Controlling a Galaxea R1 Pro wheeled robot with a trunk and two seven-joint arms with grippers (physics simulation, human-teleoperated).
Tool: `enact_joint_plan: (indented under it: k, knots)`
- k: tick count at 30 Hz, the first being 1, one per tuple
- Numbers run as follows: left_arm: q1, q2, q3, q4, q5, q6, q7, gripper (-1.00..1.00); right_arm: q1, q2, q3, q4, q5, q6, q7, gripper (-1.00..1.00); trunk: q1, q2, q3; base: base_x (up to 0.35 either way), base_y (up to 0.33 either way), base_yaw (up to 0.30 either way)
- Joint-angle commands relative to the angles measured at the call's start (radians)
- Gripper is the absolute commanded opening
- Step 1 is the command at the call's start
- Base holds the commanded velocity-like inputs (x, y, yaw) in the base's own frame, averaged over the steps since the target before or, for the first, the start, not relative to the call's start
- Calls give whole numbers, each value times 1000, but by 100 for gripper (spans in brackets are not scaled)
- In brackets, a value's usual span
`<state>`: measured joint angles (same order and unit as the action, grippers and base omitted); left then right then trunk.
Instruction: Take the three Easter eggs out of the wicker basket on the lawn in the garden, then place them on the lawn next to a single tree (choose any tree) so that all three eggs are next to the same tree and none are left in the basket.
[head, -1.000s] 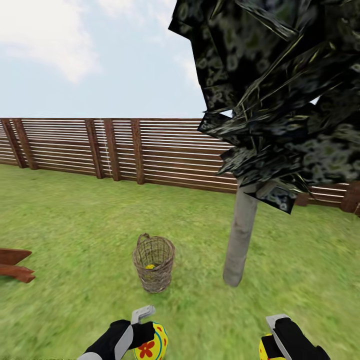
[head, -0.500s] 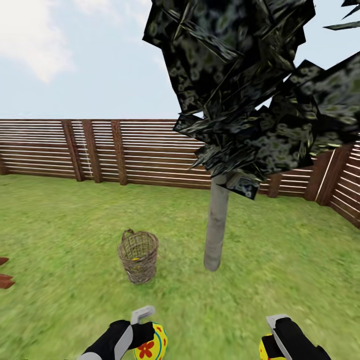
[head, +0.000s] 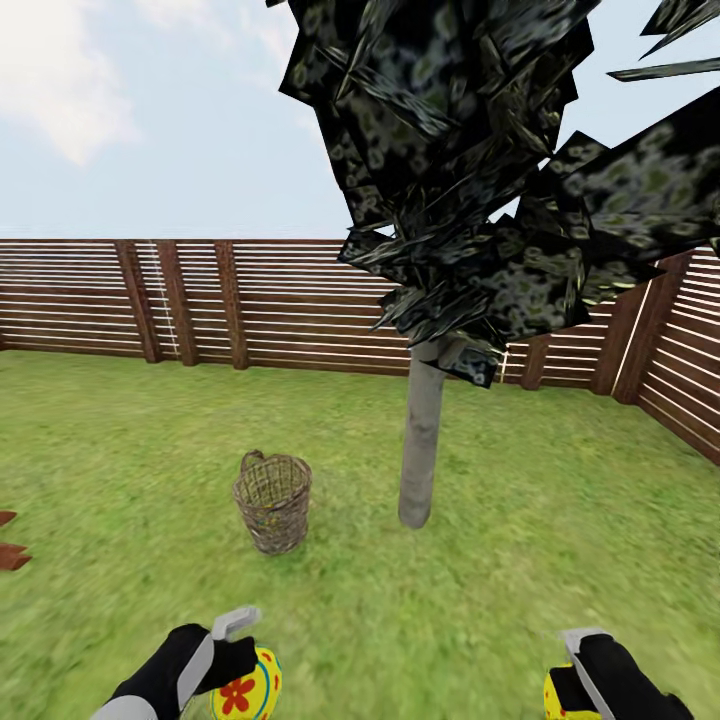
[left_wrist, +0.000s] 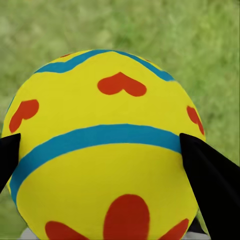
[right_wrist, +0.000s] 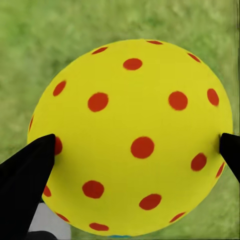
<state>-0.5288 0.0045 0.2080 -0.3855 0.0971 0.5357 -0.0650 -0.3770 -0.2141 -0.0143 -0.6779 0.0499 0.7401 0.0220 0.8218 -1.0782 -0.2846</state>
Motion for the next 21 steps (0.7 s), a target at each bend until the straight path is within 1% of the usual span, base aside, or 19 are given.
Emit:
enact_joint_plan:
  k: [1, 3, 6, 11, 14, 18, 21]
  knots:
    - [0, 10, 5, -2, 13, 4, -1, -100, 0, -1, -27, 0, 2, 4, 4, -100, 0, -1, -1, -2, 0, 0]
    - [0, 8, 4, 2, 16, -1, 1, -100, 0, -2, -45, 2, 2, 4, 4, -100, 0, -1, -1, 0, 0, 0]
    - [0, -4, 4, 5, 16, -3, 3, -100, 0, 2, -47, 6, 4, 4, 4, -100, 0, -1, -1, 0, 0, 0]
    - [0, -7, 4, 6, 16, -5, 4, -100, 0, 0, -48, 10, 5, 8, 15, -100, 0, -1, -1, 0, 0, 0]
    - [0, -14, 1, 9, 13, -18, 3, -100, 0, 1, -48, 10, 4, 17, 21, -100, 0, -1, -1, 224, -63, 0]
    - [0, -22, 1, 10, 13, -23, 4, -100, 0, 3, -47, 8, 4, 18, 21, -100, 0, -1, -1, 304, -155, 0]
    - [0, -28, 1, 11, 12, -23, 4, -100, 0, 6, -48, 8, 3, 18, 21, -100, 0, -1, 1, 216, -147, -137]
